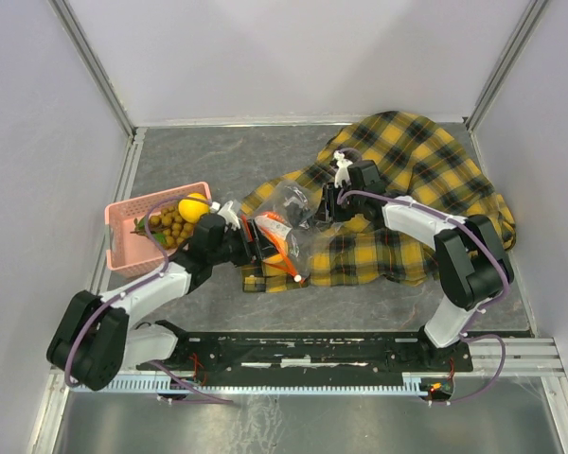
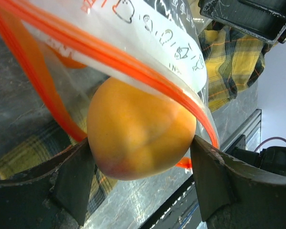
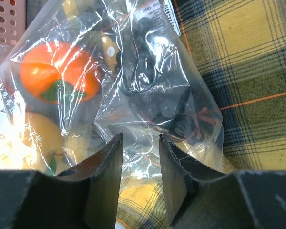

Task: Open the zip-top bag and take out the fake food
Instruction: Pick up the fake fruit from the zipper food storage bag.

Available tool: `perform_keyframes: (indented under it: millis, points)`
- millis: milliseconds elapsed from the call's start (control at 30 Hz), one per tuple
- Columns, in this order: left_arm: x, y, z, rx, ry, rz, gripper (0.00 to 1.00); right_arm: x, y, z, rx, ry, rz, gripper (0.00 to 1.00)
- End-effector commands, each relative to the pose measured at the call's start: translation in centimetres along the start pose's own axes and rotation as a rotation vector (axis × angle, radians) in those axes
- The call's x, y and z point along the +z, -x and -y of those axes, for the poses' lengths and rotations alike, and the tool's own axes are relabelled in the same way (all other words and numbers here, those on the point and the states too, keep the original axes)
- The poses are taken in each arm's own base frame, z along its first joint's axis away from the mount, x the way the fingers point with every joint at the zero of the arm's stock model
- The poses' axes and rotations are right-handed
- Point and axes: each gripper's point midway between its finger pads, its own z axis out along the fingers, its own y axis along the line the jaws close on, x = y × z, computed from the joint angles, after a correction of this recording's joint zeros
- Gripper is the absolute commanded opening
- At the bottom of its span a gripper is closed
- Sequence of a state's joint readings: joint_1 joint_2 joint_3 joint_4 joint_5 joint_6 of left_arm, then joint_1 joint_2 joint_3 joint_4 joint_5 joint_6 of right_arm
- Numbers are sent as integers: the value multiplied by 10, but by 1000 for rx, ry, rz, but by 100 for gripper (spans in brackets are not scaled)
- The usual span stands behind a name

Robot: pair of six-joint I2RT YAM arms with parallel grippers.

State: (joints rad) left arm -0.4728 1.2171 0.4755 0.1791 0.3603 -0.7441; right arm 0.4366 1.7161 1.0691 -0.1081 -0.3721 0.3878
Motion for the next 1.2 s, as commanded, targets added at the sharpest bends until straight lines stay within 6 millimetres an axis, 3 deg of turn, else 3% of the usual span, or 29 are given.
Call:
perform_keyframes:
  millis: [0,400,1167]
  points:
    - [-19,6,6,46,38,0,33,-2,7,-4,-2,8,30,44]
    - [-57,4,13,56,100,-6,32,-16,13,-18,-10,61,75,44]
    - [-98,37,11,142,255,81,32,-33,17,-28,-29,84,116,45]
